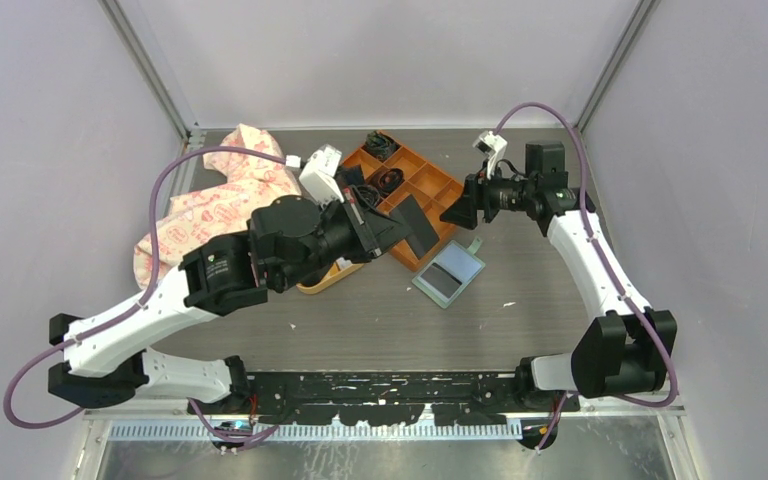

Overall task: Put the credit cards into the card holder
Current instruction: Adjust the card holder at the center of the board.

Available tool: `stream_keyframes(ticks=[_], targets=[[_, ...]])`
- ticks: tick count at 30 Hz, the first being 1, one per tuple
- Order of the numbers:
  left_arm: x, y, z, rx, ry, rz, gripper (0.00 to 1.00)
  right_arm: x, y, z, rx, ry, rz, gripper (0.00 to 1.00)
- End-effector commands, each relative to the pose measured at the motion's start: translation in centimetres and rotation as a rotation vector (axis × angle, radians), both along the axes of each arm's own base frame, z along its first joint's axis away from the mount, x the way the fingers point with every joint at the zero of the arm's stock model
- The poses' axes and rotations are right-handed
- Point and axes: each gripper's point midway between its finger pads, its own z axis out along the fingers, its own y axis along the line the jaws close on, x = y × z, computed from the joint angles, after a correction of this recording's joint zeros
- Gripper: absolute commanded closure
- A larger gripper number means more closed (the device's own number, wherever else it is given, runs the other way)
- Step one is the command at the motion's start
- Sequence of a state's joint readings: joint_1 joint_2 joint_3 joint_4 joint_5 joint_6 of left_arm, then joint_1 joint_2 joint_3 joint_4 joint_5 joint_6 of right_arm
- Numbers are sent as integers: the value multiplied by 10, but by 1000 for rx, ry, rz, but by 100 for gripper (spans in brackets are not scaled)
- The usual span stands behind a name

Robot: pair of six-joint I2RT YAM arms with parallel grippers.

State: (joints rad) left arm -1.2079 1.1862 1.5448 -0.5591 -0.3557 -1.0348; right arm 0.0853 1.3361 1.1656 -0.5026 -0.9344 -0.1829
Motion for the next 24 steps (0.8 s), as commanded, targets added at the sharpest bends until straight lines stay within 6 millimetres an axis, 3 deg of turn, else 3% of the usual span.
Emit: stream_keyframes(ticks=[1, 4, 8, 10, 11, 15, 21, 24], targets=[[6, -3, 25, -37, -67, 28, 100, 5, -7, -4, -54, -47, -5, 30], [10, -12, 9, 42, -130, 4, 100, 9, -17, -14, -128, -91, -21, 30], [24, -10, -36, 189, -252, 12, 100, 15, -34, -36, -239, -137, -35, 29], [24, -15, -60, 231, -367, -71, 100, 18, -40, -45, -278, -130, -41, 29], [16, -22, -72, 207, -400, -145, 100, 19, -42, -49, -291, -117, -40, 29], [24, -23, -129, 95, -336, -327, 100, 22, -44, -62, -301, -38, -30, 28], [38, -18, -195, -62, -195, -395, 100, 29, -55, -91, -357, 87, -39, 28], [32, -29, -201, -163, -193, -458, 100, 20, -54, -110, -370, 162, 29, 29]])
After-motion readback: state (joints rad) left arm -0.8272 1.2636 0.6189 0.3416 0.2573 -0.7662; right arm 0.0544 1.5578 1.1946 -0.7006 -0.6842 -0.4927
